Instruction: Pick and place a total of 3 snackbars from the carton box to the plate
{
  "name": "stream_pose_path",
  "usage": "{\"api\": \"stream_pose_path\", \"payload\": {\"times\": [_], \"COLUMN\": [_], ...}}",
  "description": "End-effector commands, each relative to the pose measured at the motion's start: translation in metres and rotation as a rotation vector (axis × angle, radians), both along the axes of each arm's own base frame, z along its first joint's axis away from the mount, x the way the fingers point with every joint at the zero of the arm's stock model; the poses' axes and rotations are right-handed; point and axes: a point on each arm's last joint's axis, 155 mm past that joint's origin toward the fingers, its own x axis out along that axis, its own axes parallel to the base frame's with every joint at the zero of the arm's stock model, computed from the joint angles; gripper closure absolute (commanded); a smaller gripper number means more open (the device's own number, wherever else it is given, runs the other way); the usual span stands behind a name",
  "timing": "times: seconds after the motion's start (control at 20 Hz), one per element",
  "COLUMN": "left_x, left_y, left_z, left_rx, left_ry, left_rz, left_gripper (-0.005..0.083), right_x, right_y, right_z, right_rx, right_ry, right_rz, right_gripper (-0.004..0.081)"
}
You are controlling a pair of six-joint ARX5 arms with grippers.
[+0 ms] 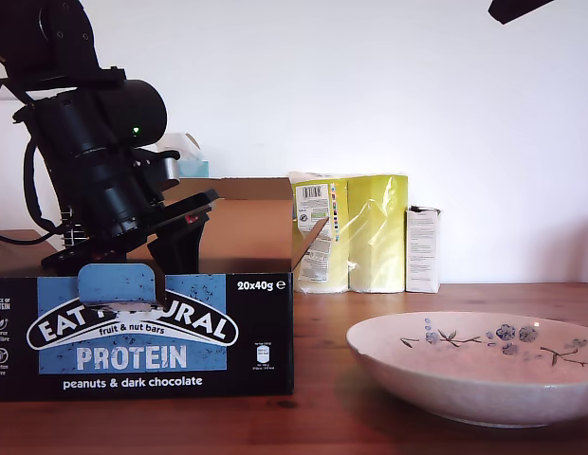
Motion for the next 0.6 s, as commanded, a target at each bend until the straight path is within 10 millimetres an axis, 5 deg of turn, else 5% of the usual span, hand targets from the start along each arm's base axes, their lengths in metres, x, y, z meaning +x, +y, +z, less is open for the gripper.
{"api": "stream_pose_path", "payload": {"times": [0.0, 0.35, 0.55], "left_x": [-0.003, -0.013, -0.009], "left_y": [-0.003, -0.001, -0.004], "left_z": [-0.006, -0.018, -0.017], "left_rx": [-0.004, 0.007, -0.003], "left_ry": [0.023, 0.082, 0.070], "left_rz": [-0.004, -0.009, -0.011], "left_gripper": [0.0267, 0.0313, 0.0485], "right_x": [0.001, 0.004, 0.004], "right_y": [0.002, 0.005, 0.005], "right_z": [0.008, 0.014, 0.014], "right_rx": [0.015, 0.032, 0.032], "right_ry": [-0.022, -0.044, -0.043], "right_rz": [0.004, 0.004, 0.005], "right_gripper": [0.0783, 0.0783, 0.0783]}}
